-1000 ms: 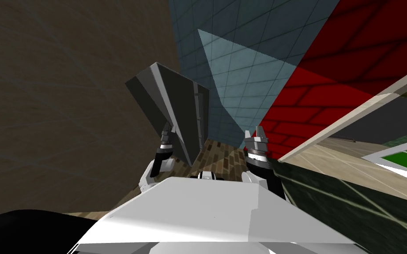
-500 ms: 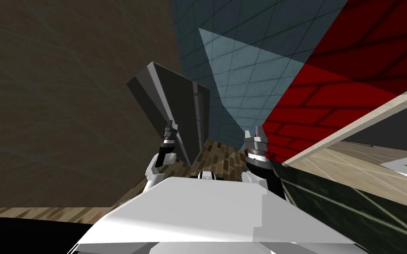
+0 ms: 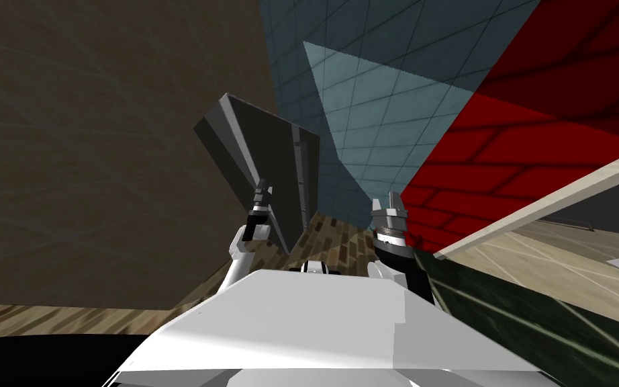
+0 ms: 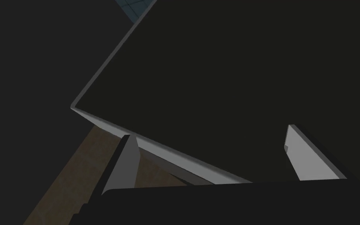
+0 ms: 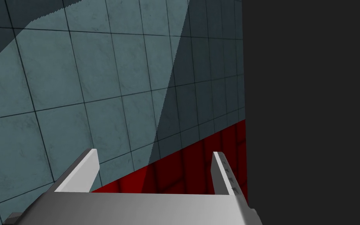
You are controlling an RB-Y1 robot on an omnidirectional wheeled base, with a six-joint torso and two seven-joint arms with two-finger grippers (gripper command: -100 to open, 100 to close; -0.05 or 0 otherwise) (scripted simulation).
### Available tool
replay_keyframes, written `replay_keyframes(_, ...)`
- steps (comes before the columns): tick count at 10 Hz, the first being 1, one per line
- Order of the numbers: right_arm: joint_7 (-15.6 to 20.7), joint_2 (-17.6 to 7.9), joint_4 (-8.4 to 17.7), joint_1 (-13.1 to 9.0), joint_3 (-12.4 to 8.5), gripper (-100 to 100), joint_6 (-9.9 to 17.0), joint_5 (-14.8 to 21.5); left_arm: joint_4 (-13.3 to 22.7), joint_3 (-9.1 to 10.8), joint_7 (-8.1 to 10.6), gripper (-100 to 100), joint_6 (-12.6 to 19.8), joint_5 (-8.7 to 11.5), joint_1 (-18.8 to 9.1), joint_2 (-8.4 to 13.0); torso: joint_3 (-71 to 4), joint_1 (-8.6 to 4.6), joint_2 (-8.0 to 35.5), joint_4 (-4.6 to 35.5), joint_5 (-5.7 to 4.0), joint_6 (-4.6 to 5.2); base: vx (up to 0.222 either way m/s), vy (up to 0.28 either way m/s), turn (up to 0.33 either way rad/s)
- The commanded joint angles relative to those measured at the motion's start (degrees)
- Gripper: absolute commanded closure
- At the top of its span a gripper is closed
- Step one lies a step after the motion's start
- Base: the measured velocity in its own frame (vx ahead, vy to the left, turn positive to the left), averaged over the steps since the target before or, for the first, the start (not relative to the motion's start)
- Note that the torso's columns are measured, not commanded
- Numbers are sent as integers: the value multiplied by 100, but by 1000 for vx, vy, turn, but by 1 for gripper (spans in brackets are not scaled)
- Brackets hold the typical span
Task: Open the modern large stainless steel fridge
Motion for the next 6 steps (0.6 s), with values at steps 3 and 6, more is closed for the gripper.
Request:
replay_keyframes(3, 0, 0, 0, 0, 0, 0, 0, 0, 591, 188, 427, -100, 523, -28, -806, 58, -2, -2, -3, -2, 0, -1, 45, -82, 71)
replay_keyframes(6, 0, 0, 0, 0, 0, 0, 0, 0, 899, 281, 627, -100, 781, -42, -1301, 87, -2, 15, -2, 1, 4, -2, 23, -46, 49)
